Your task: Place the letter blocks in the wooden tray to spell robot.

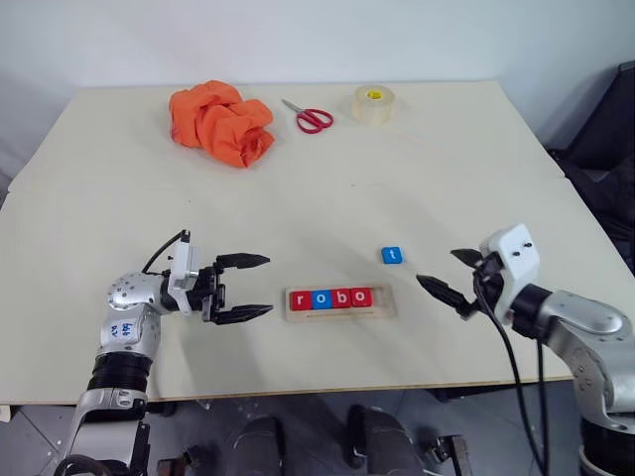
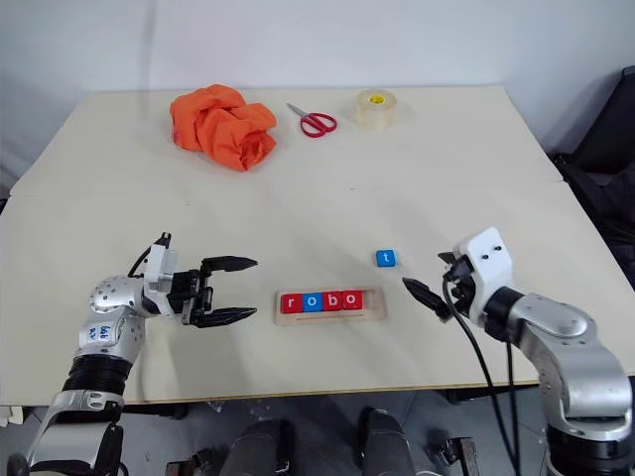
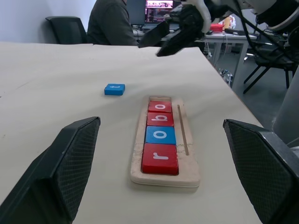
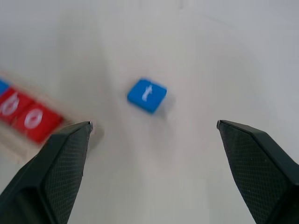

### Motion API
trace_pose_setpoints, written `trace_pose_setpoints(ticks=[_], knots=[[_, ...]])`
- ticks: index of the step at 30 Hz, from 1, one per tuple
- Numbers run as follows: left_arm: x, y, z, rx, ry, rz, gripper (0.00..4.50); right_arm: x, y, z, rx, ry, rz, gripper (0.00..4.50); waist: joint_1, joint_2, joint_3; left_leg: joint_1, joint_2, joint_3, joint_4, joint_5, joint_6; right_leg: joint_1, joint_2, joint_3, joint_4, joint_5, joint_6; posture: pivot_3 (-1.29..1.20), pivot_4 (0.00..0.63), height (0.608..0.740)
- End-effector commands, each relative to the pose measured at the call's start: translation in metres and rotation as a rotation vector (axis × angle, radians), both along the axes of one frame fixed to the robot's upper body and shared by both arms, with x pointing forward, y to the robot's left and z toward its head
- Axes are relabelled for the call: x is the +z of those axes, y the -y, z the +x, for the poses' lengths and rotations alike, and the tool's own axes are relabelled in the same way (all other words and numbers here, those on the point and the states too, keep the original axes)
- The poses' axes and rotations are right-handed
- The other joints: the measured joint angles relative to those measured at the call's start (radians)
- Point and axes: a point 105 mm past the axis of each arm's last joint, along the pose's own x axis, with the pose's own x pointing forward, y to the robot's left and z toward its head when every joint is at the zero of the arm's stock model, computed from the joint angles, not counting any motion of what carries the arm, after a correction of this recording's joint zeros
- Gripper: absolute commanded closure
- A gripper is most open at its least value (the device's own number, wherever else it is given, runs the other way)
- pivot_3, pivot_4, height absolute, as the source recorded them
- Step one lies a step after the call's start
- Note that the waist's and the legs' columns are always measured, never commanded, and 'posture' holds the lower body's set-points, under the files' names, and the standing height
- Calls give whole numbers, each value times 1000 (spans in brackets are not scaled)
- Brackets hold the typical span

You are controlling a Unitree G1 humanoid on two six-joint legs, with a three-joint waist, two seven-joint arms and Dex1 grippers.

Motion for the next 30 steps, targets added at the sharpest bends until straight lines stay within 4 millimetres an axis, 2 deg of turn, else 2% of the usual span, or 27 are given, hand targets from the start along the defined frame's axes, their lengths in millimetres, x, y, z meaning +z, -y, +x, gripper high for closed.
trace_pose_setpoints(ticks=[1,7,11,17,20,24,27,30], knots=[[5,2,-1,-17,33,-1,0,-1,-13,17,-74,20,35,28,0,0,0,0,0,0,0,0,0,0,0,0,0,0,0,0,150,740],[4,-1,-10,-6,30,-3,0,-16,-33,46,-173,-6,49,28,-1,0,0,-1,0,1,0,0,0,-1,0,1,0,0,0,0,150,740],[4,-7,-14,15,26,1,0,-28,-35,57,-228,-35,36,28,-1,0,0,-1,0,1,0,0,1,-1,0,1,1,0,0,0,150,740],[5,-16,-18,38,21,19,0,-37,-44,57,-222,-49,19,28,-4,0,0,-1,0,1,-1,-1,1,-1,0,1,0,0,0,0,150,740],[5,-20,-18,48,20,27,0,-41,-46,56,-231,-58,16,645,-7,0,0,-1,0,1,-1,-1,1,-1,0,1,0,0,0,0,150,740],[5,-20,-17,48,19,30,0,-41,-44,57,-247,-46,7,2014,-9,0,0,-1,0,1,-1,-1,1,-1,0,1,0,0,0,0,150,740],[6,-18,-15,39,20,29,0,-33,-40,57,-261,0,-6,3020,-10,0,0,-1,0,1,-1,-1,1,-1,0,1,0,0,0,0,150,740],[6,-17,-14,30,18,29,0,-24,-38,54,-258,28,4,3026,-10,0,0,-1,0,1,-1,-1,1,-1,0,1,0,0,0,0,150,740]])
